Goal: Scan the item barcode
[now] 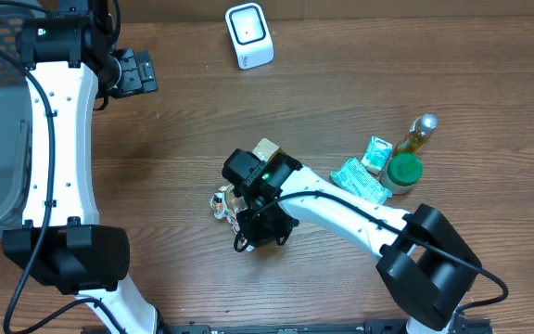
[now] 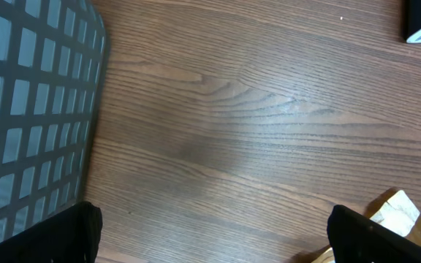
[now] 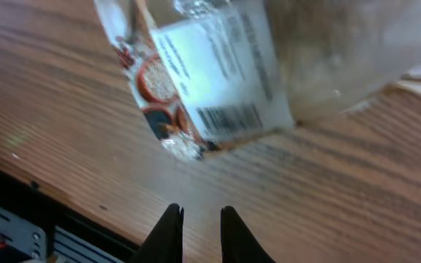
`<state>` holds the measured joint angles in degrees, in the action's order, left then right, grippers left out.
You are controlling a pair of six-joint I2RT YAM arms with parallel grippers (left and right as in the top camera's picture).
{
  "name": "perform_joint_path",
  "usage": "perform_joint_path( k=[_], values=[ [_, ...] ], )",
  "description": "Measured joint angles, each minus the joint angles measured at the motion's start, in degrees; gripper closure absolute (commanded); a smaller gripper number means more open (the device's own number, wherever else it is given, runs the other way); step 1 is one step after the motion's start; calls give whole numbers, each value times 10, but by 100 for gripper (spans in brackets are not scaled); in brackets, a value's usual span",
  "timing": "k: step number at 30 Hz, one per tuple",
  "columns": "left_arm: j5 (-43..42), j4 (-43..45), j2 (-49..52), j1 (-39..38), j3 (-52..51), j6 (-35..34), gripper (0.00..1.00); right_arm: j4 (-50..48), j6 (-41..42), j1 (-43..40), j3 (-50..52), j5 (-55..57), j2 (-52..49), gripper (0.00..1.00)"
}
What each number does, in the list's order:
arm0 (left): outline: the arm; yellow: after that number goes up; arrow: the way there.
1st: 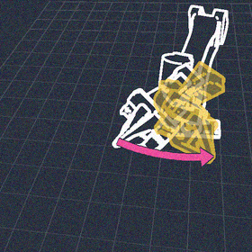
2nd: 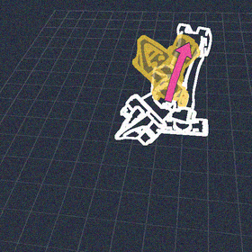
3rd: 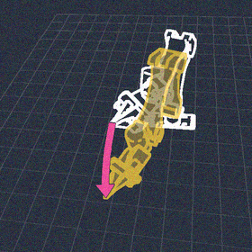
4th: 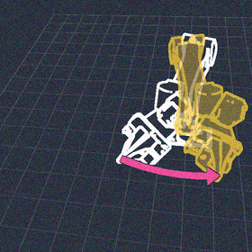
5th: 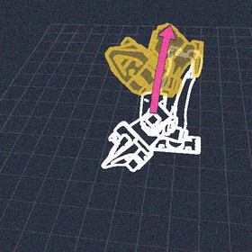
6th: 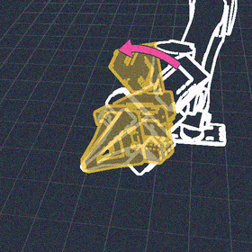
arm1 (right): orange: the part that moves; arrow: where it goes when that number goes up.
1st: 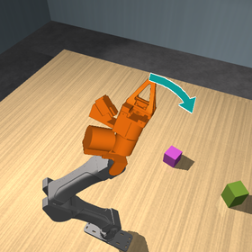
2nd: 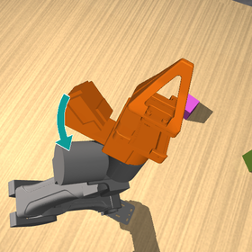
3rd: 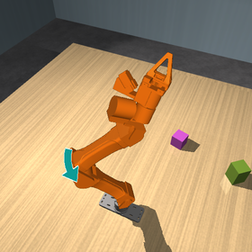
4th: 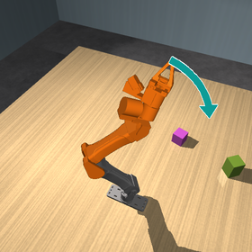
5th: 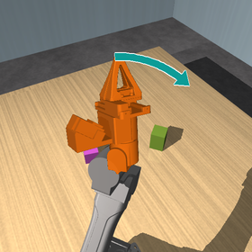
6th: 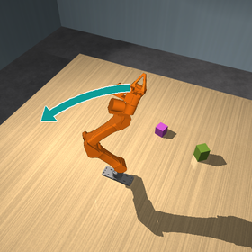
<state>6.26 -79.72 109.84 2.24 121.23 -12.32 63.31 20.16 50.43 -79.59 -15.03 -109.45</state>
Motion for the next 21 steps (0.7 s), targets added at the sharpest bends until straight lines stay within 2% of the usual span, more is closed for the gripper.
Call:
perform_joint_path(
  k=[6, 13, 17, 21],
  values=[
    [0, 0, 0, 0, 0, 0, 1, 21, 2, -1, 0, 0, 0, 81],
    [0, 0, 0, 0, 0, 0, 0, -23, 5, 0, 44, 0, 0, 74],
    [0, 0, 0, 0, 0, 0, 0, -53, 6, -1, 50, 0, 0, 74],
    [0, 0, 0, 0, 0, 0, 1, -59, 6, -1, 50, 3, 0, 79]
  ],
)
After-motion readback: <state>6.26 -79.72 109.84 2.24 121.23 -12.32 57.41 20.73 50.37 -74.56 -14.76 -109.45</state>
